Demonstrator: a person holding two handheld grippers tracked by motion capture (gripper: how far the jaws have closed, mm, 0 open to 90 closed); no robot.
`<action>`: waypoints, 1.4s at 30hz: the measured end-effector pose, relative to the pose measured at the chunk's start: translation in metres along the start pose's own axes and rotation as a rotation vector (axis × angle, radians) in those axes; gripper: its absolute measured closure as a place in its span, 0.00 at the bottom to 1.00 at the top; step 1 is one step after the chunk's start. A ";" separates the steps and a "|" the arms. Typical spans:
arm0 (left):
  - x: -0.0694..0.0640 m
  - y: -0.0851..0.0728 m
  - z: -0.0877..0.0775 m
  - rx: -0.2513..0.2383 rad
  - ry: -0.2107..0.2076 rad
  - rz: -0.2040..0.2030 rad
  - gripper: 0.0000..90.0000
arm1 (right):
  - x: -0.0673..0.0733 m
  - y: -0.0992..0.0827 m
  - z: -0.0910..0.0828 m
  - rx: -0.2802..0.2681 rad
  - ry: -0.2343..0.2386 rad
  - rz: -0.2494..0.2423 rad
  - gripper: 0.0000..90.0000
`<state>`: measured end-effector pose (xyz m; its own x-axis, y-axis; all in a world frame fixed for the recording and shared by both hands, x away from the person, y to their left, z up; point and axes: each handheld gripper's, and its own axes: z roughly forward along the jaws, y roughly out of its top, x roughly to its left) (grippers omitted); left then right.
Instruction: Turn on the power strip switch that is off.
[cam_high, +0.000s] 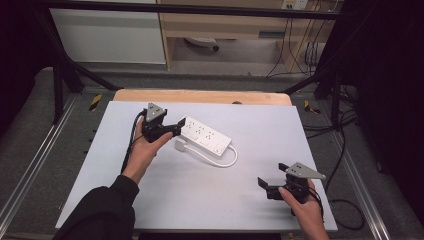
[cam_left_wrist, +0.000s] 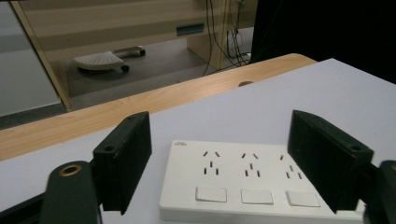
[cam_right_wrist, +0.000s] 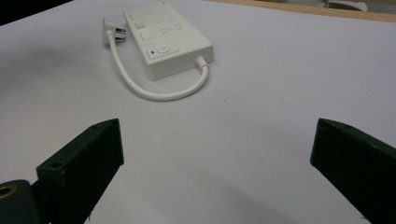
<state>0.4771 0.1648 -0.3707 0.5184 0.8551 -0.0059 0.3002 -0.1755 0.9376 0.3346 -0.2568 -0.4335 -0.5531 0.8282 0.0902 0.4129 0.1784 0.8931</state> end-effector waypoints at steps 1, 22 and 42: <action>0.000 -0.001 0.001 0.002 0.001 0.001 0.26 | 0.000 0.000 0.000 0.000 0.001 0.001 0.03; -0.009 -0.012 0.022 0.083 -0.038 0.012 0.61 | -0.001 0.000 0.000 0.004 0.003 0.002 0.03; -0.025 -0.023 0.036 0.126 -0.099 0.017 0.86 | -0.001 0.000 0.000 0.003 0.006 -0.001 0.03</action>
<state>0.4861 0.1305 -0.4042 0.5986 0.8005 -0.0302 0.3856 -0.2549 0.8868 0.3350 -0.2575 -0.4334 -0.5576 0.8250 0.0916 0.4146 0.1812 0.8918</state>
